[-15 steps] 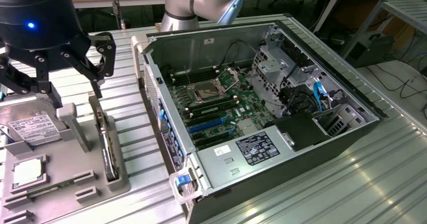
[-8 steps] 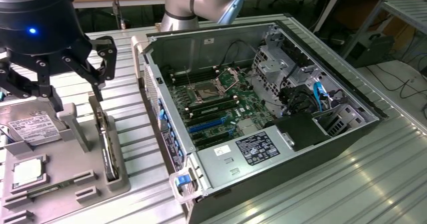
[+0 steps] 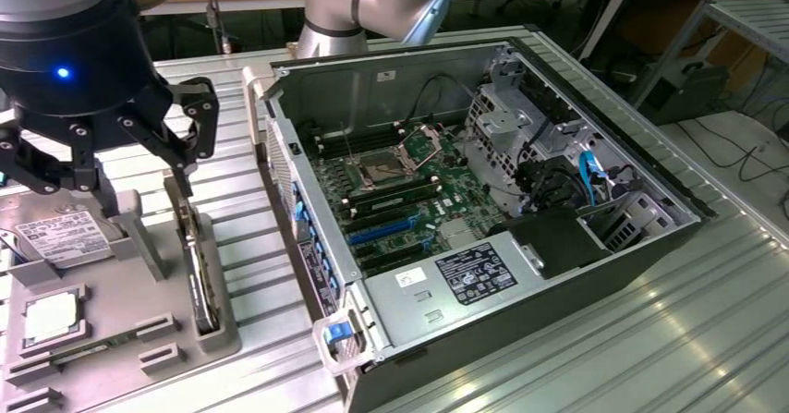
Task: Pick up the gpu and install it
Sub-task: 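Pick up the gpu and move the gpu toward the slot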
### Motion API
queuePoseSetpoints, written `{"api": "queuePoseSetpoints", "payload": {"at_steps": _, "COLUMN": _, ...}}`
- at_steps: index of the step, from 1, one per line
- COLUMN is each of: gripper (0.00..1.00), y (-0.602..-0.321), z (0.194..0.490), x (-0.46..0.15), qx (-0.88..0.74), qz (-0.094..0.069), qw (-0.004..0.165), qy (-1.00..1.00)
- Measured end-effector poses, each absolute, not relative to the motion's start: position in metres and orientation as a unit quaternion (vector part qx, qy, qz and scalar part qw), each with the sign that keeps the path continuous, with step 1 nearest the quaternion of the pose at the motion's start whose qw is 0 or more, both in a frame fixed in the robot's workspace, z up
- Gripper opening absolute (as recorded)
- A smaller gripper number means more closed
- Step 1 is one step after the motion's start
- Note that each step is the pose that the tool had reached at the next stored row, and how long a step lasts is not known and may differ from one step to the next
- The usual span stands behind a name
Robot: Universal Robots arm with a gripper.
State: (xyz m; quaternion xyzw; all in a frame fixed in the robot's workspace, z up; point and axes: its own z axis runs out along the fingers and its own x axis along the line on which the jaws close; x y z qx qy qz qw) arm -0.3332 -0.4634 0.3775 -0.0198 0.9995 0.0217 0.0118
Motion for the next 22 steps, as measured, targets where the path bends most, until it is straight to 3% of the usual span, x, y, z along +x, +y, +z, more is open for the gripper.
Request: {"api": "queuePoseSetpoints", "payload": {"at_steps": 22, "gripper": 0.6, "y": -0.4732, "z": 0.3719, "x": -0.3332, "qx": -0.02, "qz": 0.022, "qw": 0.012, "qy": 0.999}}
